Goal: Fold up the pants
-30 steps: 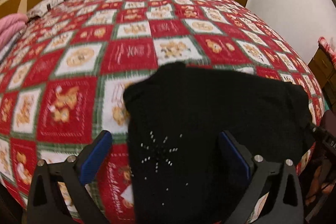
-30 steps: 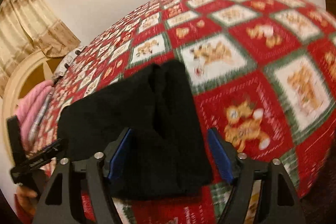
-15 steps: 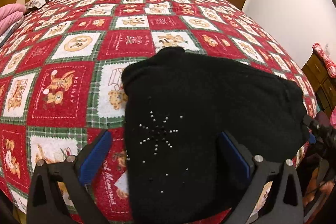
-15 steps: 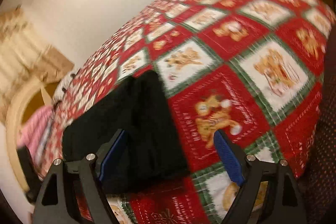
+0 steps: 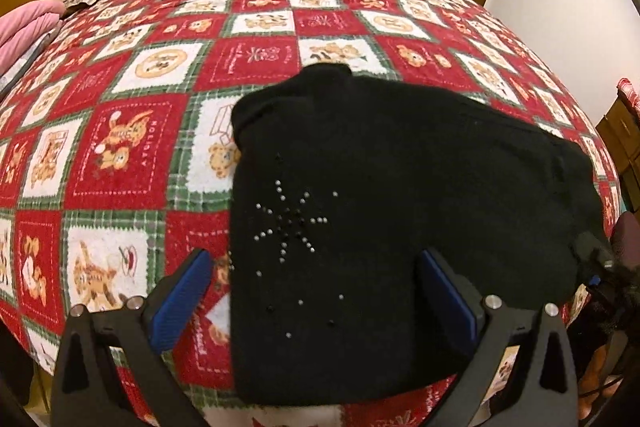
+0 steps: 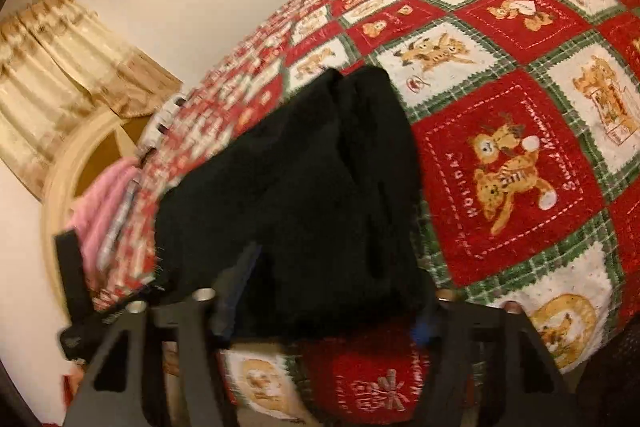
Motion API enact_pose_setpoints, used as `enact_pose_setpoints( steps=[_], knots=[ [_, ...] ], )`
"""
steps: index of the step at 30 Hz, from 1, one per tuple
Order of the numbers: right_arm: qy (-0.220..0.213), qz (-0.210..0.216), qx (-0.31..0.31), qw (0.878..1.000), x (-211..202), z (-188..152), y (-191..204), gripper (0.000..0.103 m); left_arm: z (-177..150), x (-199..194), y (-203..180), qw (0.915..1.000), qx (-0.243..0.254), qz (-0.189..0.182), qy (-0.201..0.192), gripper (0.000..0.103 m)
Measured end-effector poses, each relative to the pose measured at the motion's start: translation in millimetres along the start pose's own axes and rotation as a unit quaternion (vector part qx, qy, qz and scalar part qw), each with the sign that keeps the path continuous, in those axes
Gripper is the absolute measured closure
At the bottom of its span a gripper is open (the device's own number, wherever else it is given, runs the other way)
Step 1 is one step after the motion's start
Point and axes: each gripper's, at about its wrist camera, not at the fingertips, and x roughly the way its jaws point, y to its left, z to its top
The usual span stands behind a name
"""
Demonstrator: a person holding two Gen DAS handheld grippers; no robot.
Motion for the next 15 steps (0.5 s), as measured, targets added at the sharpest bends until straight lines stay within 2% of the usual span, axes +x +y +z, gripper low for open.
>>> enact_pose_setpoints(
  steps=[4,6,9,11,13,15],
  knots=[
    [-0.005,-0.019,-0.017,1.000,2.6,3.2,3.3,0.051,-1.6,-0.1,1.3,0.9999,-0.007,-0.008,0.000,0.000],
    [-0.013,-0.036,-0.050,0.998,2.4,-0.5,14.0,0.062,-1.1,-1.1,1.4,0.9997,-0.011,-0.020,0.007,0.000],
    [-0.034,-0.077,-0.120,0.989,2.8,-4.5,38.8,0.065,-2.6,-4.3,-2.1,0.9988,-0.002,-0.048,0.010,0.002],
    [-0.040,-0.098,-0.150,0.983,3.5,-8.6,46.9,0.065,-4.0,-7.8,-5.3,0.9988,0.007,-0.049,-0.001,0.013],
    [-0.037,-0.095,-0.137,0.985,5.8,-6.3,41.9,0.065,-4.9,-10.8,-8.9,0.9987,0.023,-0.043,-0.013,0.036],
    [-0.033,-0.086,-0.120,0.988,8.6,-1.2,35.3,0.065,-4.1,-12.5,-6.7,0.9984,0.020,-0.050,-0.019,0.046]
  ],
)
